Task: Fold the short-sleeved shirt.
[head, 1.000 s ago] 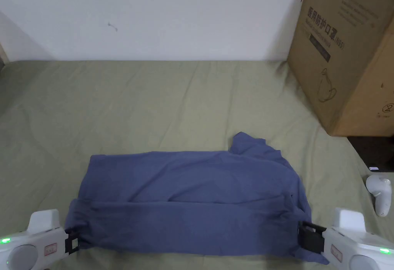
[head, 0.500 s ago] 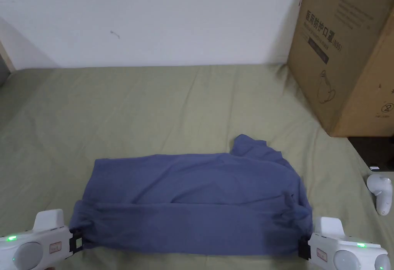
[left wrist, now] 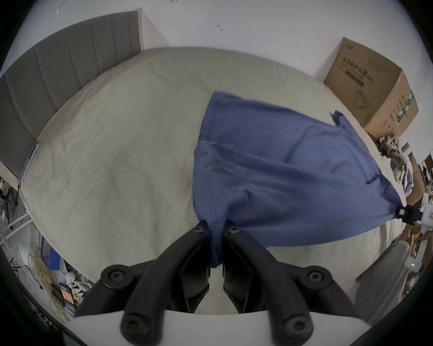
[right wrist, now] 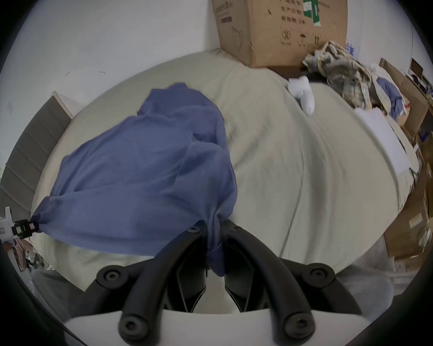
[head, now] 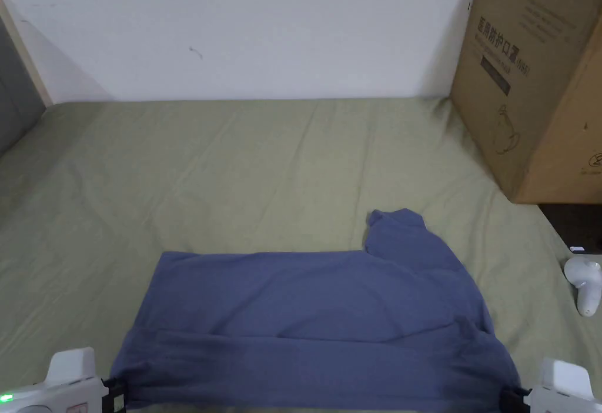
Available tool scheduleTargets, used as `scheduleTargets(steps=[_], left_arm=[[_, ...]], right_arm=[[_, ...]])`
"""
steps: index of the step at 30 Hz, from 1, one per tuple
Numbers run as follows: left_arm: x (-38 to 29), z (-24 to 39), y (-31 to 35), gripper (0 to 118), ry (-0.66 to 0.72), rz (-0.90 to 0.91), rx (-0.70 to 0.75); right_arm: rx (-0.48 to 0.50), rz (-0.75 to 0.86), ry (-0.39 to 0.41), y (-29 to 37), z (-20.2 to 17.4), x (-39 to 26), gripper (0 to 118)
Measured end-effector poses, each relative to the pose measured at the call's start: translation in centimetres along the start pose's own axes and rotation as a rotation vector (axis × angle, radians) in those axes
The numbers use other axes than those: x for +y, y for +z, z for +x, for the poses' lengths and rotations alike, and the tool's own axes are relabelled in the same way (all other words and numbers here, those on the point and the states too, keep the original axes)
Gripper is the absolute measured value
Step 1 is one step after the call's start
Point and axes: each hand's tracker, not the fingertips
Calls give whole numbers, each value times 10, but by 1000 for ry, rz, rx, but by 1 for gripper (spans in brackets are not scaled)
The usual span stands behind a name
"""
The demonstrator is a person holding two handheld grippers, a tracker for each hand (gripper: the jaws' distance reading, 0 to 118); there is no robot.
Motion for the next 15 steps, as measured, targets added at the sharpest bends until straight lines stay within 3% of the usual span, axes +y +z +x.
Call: scheduleTargets(steps=[7, 9, 11, 12, 13, 15], left_arm=[[-22, 0, -39, 6, 42, -105, 27], [-18, 1, -37, 6, 57, -108, 35], [-13, 2, -33, 24, 61, -114, 34], [-10, 4, -27, 38, 68, -115, 42], [-7, 6, -21, 65, 71, -105, 50], [5, 18, 8, 91, 64, 7, 26]], right_arm=[[-36, -67, -45, -33, 5, -27, 8], [-47, -61, -49, -22, -5, -21, 14], [-59, -21, -8, -13, -6, -15, 46], [-53, 17, 12, -7, -6, -11, 69], [-48, 51, 27, 0, -7, -6, 92], [-34, 171, 46, 27, -15, 9, 96]])
